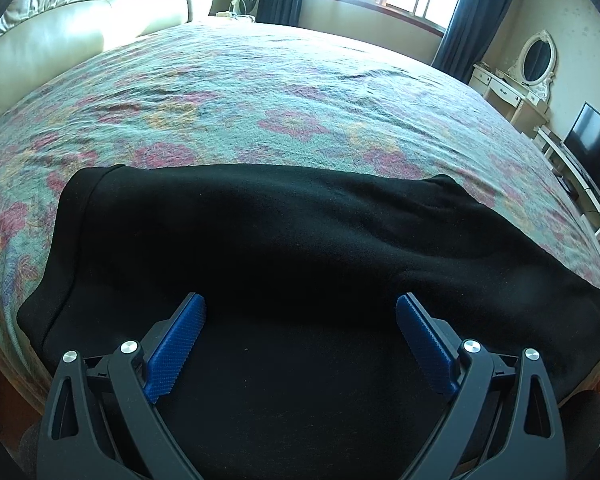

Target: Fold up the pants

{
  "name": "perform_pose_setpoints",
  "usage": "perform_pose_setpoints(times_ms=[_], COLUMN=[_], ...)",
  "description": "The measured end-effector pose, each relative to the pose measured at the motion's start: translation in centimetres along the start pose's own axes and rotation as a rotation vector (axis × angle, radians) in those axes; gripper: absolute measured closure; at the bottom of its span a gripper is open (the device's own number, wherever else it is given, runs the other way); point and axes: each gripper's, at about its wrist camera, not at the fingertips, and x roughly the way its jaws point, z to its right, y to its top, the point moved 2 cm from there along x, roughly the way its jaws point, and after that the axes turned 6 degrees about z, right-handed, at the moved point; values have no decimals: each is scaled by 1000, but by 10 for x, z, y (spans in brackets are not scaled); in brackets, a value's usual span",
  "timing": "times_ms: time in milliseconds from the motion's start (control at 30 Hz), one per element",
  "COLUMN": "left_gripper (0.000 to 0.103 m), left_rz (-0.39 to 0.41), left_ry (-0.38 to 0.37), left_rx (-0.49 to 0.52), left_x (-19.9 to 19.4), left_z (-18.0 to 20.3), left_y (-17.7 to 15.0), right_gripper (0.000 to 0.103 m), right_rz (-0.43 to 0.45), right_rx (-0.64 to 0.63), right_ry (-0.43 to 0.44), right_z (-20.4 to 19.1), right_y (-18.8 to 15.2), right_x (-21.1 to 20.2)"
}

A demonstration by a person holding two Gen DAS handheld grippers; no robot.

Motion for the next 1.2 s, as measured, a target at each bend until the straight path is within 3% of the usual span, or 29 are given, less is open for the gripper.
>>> perform_pose_setpoints(times_ms=[133,367,700,900,1200], left_gripper=[6,6,6,6,6], left_rz=[-20,-28,-37,-37,-30], left_ry=[-1,-39,-112,-169,-200], left_rx=[25,-8,-79,-149,-172], left_x=[1,-3,-8,-15,-17], left_z=[1,-4,-13,-24,-30], left_y=[-1,2,6,7,5], right_gripper=[93,93,93,93,93], right_rz=[-2,-24,-149,-253,-421], right_rx=[-94,-296,-532,-656,-822], right_ry=[64,145,273,283,239], right_z=[-57,-158,-276,-309,-309], right_y=[7,-19,-106,-174,-284], right_x=[-4,-7,12,40,87])
